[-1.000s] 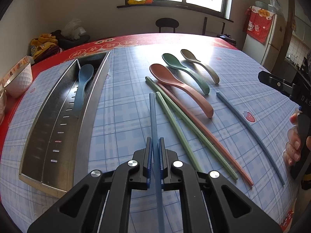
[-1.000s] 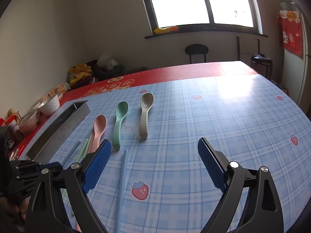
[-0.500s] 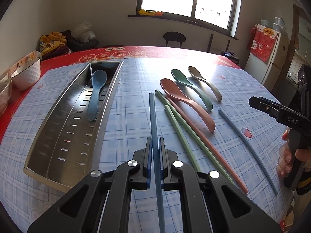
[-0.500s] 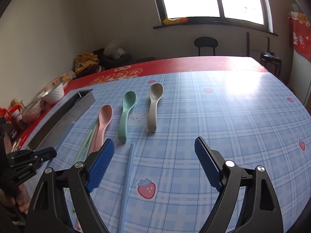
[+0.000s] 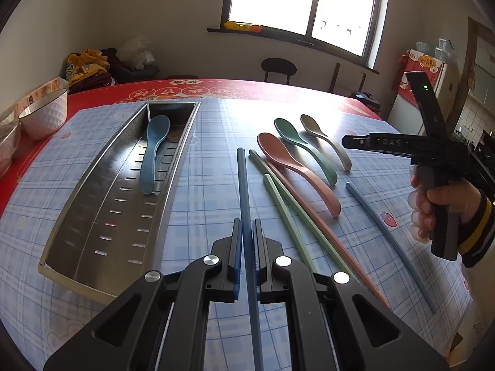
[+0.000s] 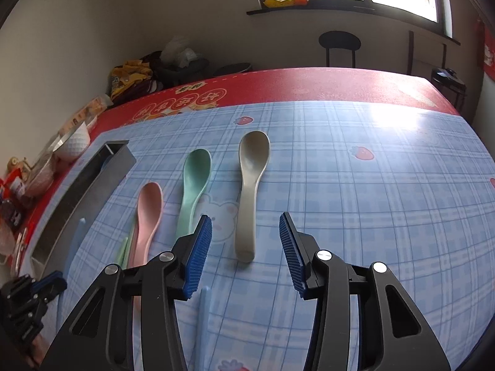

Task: Organize utensils
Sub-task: 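Lift the blue chopstick with the left gripper while the right gripper grasps the beige spoon, then carry the blue chopstick over the steel tray with the left gripper while the right holds the beige spoon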

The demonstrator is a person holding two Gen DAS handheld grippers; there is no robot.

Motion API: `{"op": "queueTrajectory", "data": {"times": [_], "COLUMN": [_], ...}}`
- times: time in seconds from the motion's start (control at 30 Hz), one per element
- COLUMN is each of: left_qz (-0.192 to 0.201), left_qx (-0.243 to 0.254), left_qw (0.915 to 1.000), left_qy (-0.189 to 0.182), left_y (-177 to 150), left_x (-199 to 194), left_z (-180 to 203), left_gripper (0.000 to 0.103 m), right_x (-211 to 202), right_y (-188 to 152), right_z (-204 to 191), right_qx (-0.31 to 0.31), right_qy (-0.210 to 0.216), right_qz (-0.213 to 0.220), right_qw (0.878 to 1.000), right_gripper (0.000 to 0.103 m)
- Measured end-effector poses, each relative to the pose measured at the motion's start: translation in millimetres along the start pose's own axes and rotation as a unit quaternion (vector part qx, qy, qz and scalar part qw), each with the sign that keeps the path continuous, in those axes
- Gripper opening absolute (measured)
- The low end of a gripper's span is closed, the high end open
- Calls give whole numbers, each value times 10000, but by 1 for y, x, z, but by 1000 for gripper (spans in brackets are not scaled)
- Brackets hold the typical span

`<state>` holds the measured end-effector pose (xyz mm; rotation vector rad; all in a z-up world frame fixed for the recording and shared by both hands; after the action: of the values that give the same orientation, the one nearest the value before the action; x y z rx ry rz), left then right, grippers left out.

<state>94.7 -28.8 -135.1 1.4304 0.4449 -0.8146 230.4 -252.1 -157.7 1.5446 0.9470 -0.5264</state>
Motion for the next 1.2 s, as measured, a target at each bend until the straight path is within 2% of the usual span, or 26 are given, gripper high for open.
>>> {"op": "queueTrajectory", "data": {"times": [0.2, 0.4, 0.5, 0.57, 0.8, 0.9, 1.0, 1.2], "left_qz": [-7, -30, -15, -9, 42, 62, 68, 115], "left_qx": [-64, 21, -21, -32, -51, -44, -31, -32], "left_qw": [10000, 10000, 10000, 10000, 9999, 9999, 9999, 9998], "left_qy": [-47, -50, -72, -78, -99, -103, -111, -131], "left_y": [-1, -1, -1, -1, -1, -1, -1, -2], "left_x": [0, 1, 1, 1, -2, -3, -3, -5], "left_z": [-2, 1, 0, -1, -1, -2, -1, -1], "left_gripper": [7, 7, 7, 7, 7, 7, 7, 7], "right_x": [35, 40, 42, 43, 37, 26, 8, -22], "right_y": [14, 19, 21, 21, 19, 17, 14, -6], "right_z": [1, -2, -4, -5, -12, -9, -4, 0], "right_qx": [233, 219, 137, 96, -27, 91, 215, 418], "right_qy": [-107, -168, -268, -350, -495, -404, -97, 229], "right_qz": [-344, -357, -366, -361, -199, -105, 12, 269], "right_qw": [9991, 9990, 9989, 9987, 9986, 9991, 9997, 9985], "right_gripper": [35, 28, 22, 14, 14, 14, 14, 14]}}
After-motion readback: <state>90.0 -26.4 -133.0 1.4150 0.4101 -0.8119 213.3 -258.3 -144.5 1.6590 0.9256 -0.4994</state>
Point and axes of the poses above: each gripper's, at about its wrist camera, not at the fingertips, and x roughly the way its jaws point, z to its right, y to its top, the point moved 2 cm from there along x, roughly the way its jaws point, and after that the axes turned 5 degrees about -z, right-handed, at the moved point
